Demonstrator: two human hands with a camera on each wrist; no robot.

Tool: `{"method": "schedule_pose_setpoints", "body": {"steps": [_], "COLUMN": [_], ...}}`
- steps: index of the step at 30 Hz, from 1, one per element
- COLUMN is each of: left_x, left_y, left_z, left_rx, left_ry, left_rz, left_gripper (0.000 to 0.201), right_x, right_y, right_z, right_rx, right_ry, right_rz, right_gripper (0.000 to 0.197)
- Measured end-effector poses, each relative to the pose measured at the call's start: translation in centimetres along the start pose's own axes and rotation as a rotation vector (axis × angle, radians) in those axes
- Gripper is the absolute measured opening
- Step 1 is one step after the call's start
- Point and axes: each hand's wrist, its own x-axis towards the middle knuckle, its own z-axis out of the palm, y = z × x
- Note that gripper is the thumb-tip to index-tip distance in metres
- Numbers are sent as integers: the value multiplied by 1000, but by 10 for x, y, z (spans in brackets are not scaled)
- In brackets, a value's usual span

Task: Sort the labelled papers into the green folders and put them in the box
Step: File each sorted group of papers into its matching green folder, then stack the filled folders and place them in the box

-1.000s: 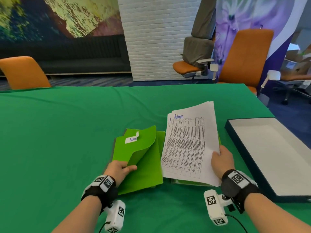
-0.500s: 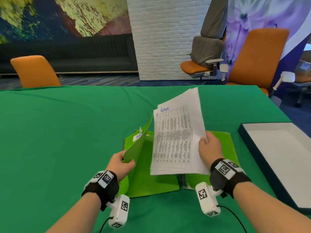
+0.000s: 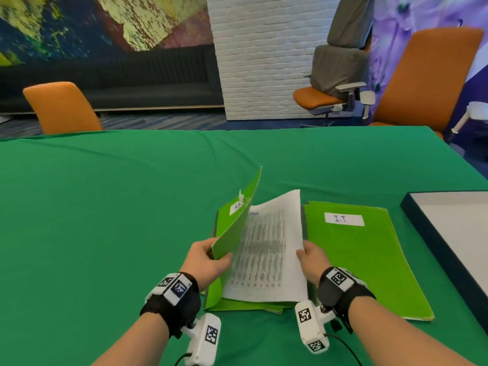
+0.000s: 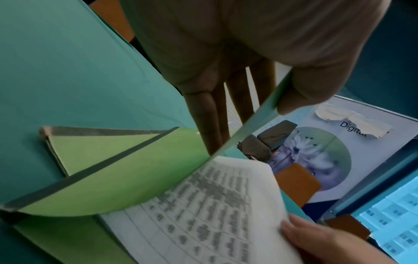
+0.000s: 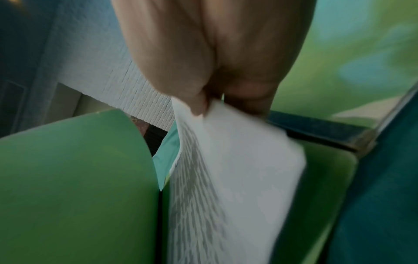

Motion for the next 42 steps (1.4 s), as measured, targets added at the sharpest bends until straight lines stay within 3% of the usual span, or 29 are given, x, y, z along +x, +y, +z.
{"method": "schedule_pose_setpoints", "body": {"steps": [2, 4, 7, 11, 13, 17, 20, 23, 27, 34, 36, 38, 42], "left_x": [2, 5, 11, 16, 20, 42, 58, 69, 82, 89, 91, 93, 94], "left_y": [0, -2, -6, -9, -15, -43, -69, -85, -88, -96, -98, -99, -102], "left_z": [8, 15, 24, 42, 51, 56, 53, 51, 48, 46, 44, 39, 25], "left_rx": [2, 32, 171, 489, 551, 833, 974, 961, 999, 857, 818, 764, 530], "left_ry": [-72, -141, -245, -486, -524, -233, -51, 14, 35, 154, 165, 157, 101], "left_rz": [-21, -43, -51, -116, -160, -185, -391, -518, -550, -596, -622, -646, -643], "left_gripper": [22, 22, 24, 61, 64, 67, 95, 119, 130, 117, 115, 115, 88], "right_x": [-1, -1, 4, 12, 13, 8, -1, -10, -13, -2, 0, 0, -3], "right_y": [-9, -13, -6, 18, 30, 51, 73, 92, 102, 104, 105, 103, 94], "right_z": [7, 10, -2, -40, -62, -95, -117, -132, -139, -155, -156, -156, -161], "right_rx": [-47, -70, -47, -218, -287, -524, -657, -675, -680, -422, -323, -197, 10], "right_ry": [-191, -243, -117, 102, 145, 244, 295, 289, 295, 259, 249, 285, 408], "right_rz": [-4, -17, -6, 61, 109, 239, 337, 442, 477, 479, 452, 409, 315], "right_gripper": [36, 38, 48, 53, 48, 48, 75, 108, 121, 95, 71, 34, 6]}}
